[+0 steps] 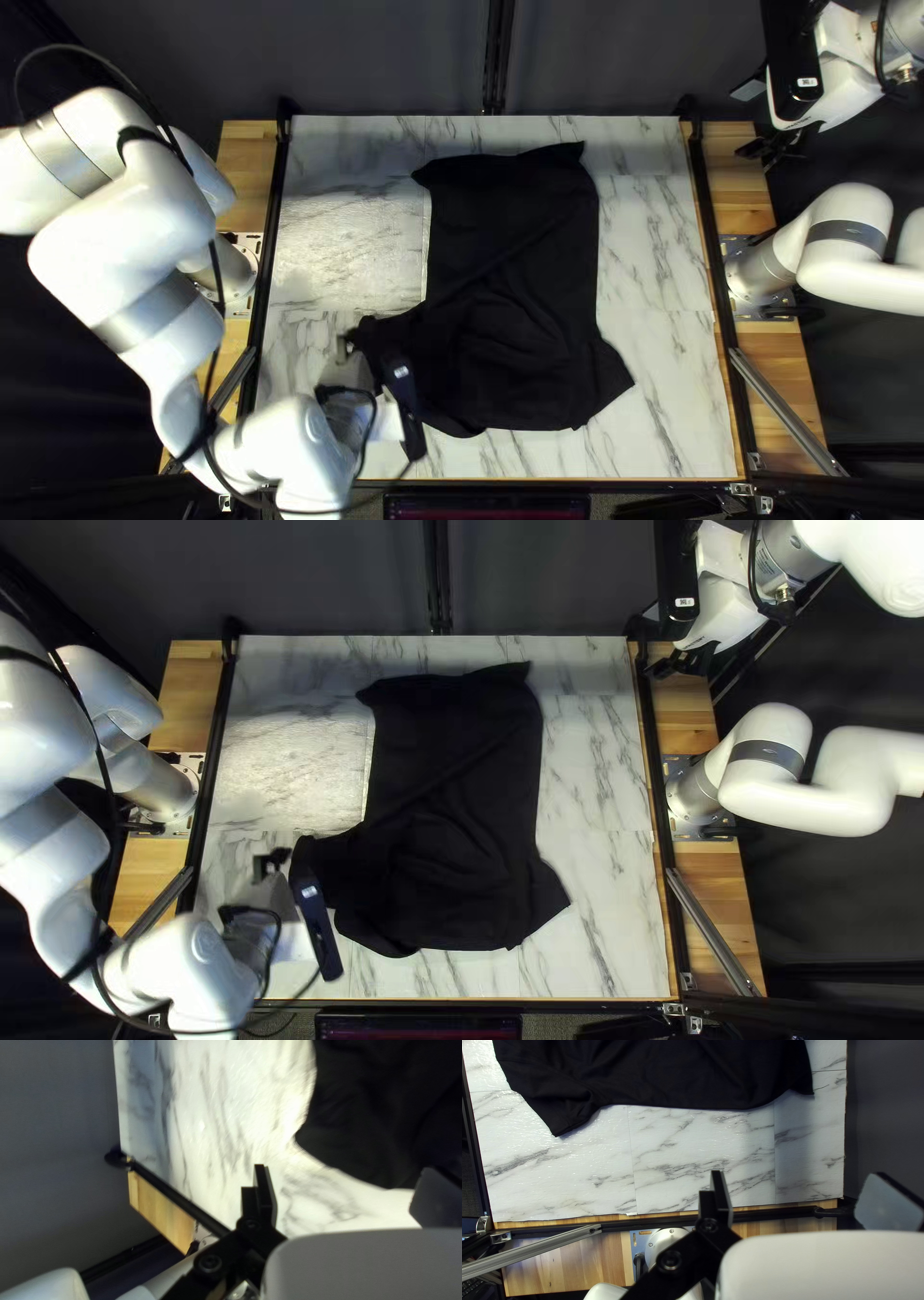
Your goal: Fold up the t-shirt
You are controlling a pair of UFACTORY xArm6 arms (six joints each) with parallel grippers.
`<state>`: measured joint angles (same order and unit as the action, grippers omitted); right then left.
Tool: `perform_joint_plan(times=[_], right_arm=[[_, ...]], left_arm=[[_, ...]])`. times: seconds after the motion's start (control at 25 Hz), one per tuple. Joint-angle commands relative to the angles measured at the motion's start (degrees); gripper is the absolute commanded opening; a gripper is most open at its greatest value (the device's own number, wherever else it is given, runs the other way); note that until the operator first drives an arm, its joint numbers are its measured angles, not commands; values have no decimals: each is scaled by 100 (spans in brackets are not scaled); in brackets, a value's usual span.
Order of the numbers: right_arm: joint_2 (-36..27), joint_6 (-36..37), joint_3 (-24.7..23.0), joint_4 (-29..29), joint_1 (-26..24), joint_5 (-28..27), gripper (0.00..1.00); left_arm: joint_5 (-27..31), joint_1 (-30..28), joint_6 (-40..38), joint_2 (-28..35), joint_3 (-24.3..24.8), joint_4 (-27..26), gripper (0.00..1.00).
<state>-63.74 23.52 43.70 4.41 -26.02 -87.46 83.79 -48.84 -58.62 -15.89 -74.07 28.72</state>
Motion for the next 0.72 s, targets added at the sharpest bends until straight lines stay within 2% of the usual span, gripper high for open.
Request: perform_joint_plan(times=[0.04,0.2,0.36,0.72], right_arm=[[0,0,0,0,0,0,100],[0,0,0,0,0,0,100],[0,0,0,0,0,0,100],[0,0,0,0,0,0,100]], left_arm=[[-693,302,634,-141,-273,-111,100],[-1664,804,1321,-511,-422,-455,100],[-2275,1086,1720,-619,-318,-732,100],[-2803,1019,1820,-866,-150,-1020,100]])
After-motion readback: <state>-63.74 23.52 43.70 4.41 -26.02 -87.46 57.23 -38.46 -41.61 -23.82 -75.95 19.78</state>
